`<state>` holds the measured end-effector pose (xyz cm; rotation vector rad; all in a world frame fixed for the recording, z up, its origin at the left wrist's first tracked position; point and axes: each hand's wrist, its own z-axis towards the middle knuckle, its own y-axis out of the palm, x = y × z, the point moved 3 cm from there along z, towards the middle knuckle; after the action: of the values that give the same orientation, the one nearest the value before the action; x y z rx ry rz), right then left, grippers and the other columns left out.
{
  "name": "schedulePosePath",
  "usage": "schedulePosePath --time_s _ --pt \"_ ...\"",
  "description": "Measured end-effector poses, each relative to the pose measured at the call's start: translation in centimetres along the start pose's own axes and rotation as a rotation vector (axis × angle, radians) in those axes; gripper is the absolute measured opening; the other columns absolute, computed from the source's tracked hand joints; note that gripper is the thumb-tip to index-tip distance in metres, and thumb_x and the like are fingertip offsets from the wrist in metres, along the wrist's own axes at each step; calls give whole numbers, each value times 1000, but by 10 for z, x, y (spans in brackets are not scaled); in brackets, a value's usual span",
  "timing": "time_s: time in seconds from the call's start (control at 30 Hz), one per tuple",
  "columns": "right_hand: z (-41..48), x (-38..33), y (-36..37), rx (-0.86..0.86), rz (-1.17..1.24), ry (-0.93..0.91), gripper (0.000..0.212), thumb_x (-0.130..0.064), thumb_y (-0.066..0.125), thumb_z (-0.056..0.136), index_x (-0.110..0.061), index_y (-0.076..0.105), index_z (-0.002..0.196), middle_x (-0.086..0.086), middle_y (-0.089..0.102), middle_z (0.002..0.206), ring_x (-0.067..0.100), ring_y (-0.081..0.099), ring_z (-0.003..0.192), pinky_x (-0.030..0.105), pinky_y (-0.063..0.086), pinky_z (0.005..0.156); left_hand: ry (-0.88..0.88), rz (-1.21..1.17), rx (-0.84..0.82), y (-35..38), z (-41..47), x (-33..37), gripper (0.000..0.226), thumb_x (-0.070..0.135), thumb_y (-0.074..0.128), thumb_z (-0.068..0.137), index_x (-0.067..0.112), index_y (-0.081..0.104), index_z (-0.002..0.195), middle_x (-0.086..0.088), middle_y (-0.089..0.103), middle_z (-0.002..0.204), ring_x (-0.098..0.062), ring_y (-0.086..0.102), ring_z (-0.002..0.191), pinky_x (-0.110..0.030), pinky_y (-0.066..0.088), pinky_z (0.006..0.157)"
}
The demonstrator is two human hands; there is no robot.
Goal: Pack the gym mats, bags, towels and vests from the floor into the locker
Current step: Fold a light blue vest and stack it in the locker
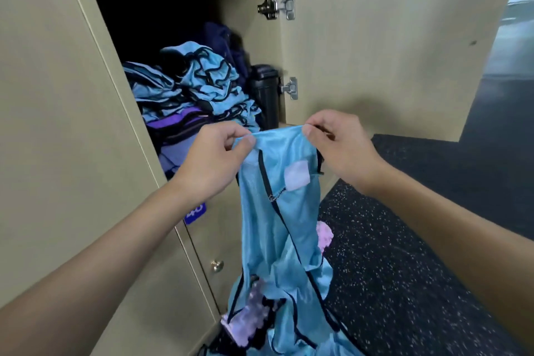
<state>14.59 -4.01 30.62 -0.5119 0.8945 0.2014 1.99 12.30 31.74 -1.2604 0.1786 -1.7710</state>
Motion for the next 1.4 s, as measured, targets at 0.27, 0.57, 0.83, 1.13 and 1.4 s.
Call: schedulePosePath --time_s 0.27,0.57,0.83,1.13,1.4 --pt "-3 6 2 -133 36 140 17 -21 60 98 -6 65 92 17 61 79 18 48 66 23 40 48 -27 -2 104 -8 7 1 16 15 57 100 11 68 88 -15 62 75 -10 46 60 -21 40 58" --pt "-3 14 -8 -78 141 176 19 -18 58 99 -10 66 84 14 59 81 21 48 73 32 40 64 -19 8 80 -8 -2 11 22 14 56 100 0 66 87 -3 40 56 -5 31 44 -9 30 46" --pt "0 16 -15 -98 94 215 16 -17 61 98 -13 68 84 7 56 79 15 46 69 28 39 66 -17 -29 -191 -1 -6 23 8 17 76 87 15 78 95 0 76 87 -1 64 72 -18 52 72" --pt "-23 -10 -2 -417 -232 -14 29 -32 82 78 -15 63 91 -5 58 88 1 53 69 21 47 62 21 54 64 -14 1 19 33 31 67 95 8 68 71 -9 59 64 -3 45 53 -13 36 50" --pt "-21 -2 3 -244 347 304 4 -7 64 94 -9 64 97 21 61 79 19 56 62 28 47 58 -24 -24 -300 -1 -8 16 32 22 78 83 20 68 113 2 74 95 -6 67 85 -18 51 82"
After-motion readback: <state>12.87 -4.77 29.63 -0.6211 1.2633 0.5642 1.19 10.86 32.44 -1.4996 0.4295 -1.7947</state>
